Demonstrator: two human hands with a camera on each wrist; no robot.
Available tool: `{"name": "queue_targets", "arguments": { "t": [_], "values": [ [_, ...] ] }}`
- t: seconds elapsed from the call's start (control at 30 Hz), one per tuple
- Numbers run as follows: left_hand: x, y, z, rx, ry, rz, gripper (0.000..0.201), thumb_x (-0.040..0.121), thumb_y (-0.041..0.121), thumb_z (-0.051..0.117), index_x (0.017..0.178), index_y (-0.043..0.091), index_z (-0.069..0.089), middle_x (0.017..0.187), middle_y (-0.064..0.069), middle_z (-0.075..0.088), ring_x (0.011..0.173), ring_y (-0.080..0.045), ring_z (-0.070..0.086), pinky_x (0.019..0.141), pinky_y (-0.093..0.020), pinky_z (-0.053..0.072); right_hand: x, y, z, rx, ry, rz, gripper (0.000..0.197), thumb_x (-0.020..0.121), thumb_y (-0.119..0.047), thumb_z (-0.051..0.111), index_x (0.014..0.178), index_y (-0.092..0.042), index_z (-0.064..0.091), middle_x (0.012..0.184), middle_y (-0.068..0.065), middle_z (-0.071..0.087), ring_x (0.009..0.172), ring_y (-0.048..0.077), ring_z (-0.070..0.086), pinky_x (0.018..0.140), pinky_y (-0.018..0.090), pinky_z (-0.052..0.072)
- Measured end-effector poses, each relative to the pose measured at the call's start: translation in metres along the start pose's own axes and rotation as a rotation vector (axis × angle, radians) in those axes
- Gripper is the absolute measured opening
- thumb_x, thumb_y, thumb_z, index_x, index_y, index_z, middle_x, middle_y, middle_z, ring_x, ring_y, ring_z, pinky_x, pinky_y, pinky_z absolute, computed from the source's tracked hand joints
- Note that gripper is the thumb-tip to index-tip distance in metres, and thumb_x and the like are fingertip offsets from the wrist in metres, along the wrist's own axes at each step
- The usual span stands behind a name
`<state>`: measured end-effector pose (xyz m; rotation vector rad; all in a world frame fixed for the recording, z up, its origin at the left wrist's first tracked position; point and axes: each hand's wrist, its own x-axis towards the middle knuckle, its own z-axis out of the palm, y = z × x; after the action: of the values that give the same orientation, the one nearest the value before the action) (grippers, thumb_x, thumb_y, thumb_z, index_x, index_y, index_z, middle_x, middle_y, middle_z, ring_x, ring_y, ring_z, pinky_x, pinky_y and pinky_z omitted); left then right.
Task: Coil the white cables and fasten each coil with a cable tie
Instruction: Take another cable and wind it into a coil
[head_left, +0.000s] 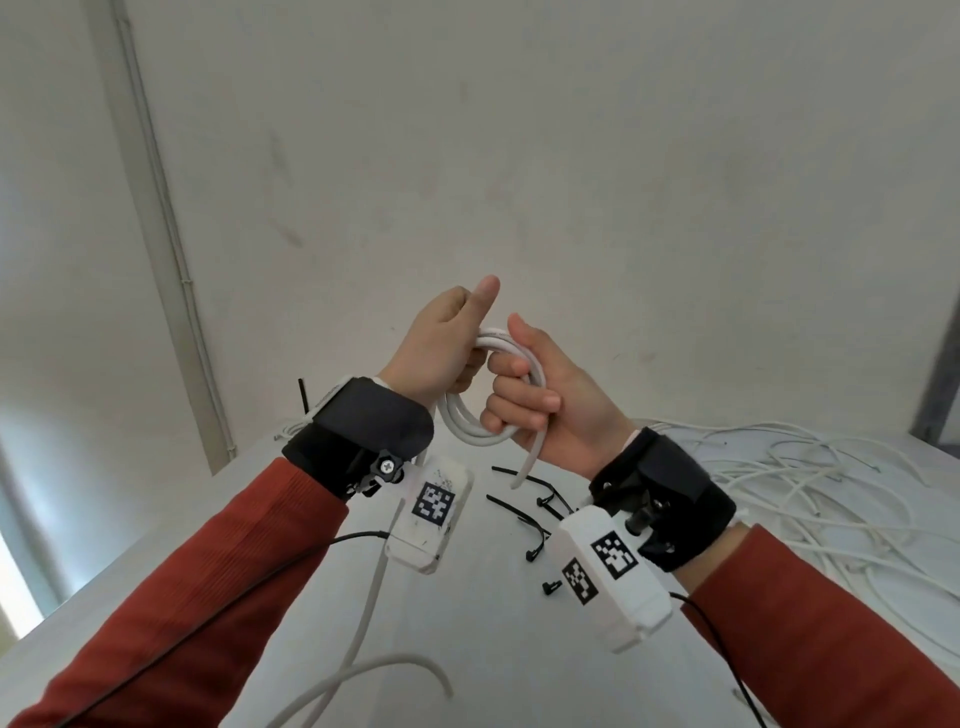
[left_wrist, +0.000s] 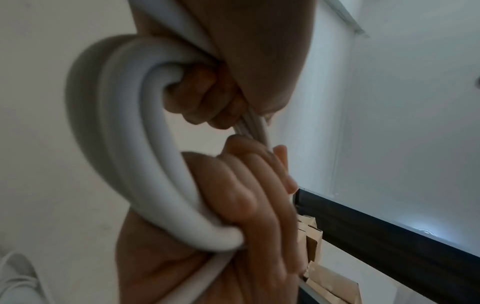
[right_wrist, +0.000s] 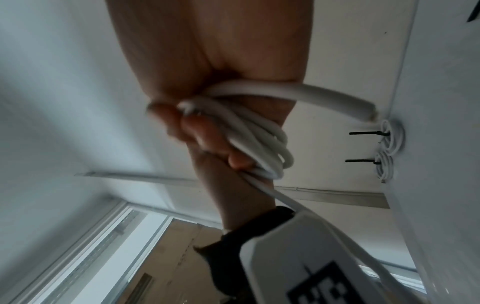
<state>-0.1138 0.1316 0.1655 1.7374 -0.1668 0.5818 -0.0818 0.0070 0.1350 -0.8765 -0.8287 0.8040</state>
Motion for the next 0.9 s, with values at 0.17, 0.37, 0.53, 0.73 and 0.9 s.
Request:
{"name": "queue_targets", "arguments": {
  "t": [0.17, 0.37, 0.53, 0.73, 0.9],
  "values": [
    [-0.007, -0.007, -0.008, 0.204, -0.077, 0.174, 0.039, 0.086, 0.056, 0.046, 0.09, 0.017, 0.043, 0.076, 0.0, 0.057, 0.062, -0.011, 0.057, 0.063, -0.026, 0.049, 0.002, -0.017, -0.004, 0.123, 0.071, -0.102, 0.049, 0.092, -0.044, 0.039, 0.05, -0.02, 0.044, 0.027, -0.009, 0.026, 0.024, 0.006, 0.026, 0.042, 0.021, 0.037],
    [-0.026, -0.028, -0.025, 0.185, -0.247, 0.006, 0.024, 0.099, 0.027, 0.042, 0.089, 0.006, 0.048, 0.072, -0.007, 0.055, 0.039, -0.017, 0.047, 0.037, -0.021, 0.034, -0.006, -0.06, -0.022, 0.224, 0.142, -0.286, 0.045, 0.089, -0.04, 0.041, 0.05, -0.02, 0.045, 0.027, -0.007, 0.028, 0.025, 0.007, 0.027, 0.042, 0.019, 0.039],
    [-0.016, -0.034, -0.047, 0.125, -0.208, -0.005, 0.032, 0.101, 0.02, 0.036, 0.073, 0.008, 0.046, 0.052, 0.004, 0.032, 0.04, -0.006, 0.024, 0.037, -0.014, 0.021, -0.021, -0.089, -0.035, 0.351, 0.128, -0.412, 0.04, 0.089, -0.035, 0.042, 0.053, -0.018, 0.046, 0.03, -0.006, 0.031, 0.028, 0.007, 0.03, 0.045, 0.018, 0.041],
    [-0.005, -0.036, -0.08, 0.311, -0.21, 0.045, 0.036, 0.098, 0.026, 0.045, 0.065, 0.011, 0.045, 0.051, 0.007, 0.032, 0.044, -0.009, 0.024, 0.041, -0.016, 0.022, -0.034, -0.095, -0.038, 0.395, 0.205, -0.509, 0.039, 0.089, -0.033, 0.041, 0.053, -0.018, 0.047, 0.032, -0.006, 0.032, 0.029, 0.007, 0.029, 0.045, 0.018, 0.039],
    [-0.016, -0.052, -0.103, 0.698, -0.204, 0.118, 0.037, 0.099, 0.032, 0.043, 0.065, 0.02, 0.044, 0.053, 0.009, 0.04, 0.047, -0.006, 0.032, 0.047, -0.018, 0.029, -0.042, -0.098, -0.041, 0.504, 0.248, -0.584, 0.027, 0.085, -0.028, 0.041, 0.06, -0.017, 0.043, 0.039, -0.008, 0.031, 0.035, 0.009, 0.029, 0.05, 0.023, 0.038]
  ]
}}
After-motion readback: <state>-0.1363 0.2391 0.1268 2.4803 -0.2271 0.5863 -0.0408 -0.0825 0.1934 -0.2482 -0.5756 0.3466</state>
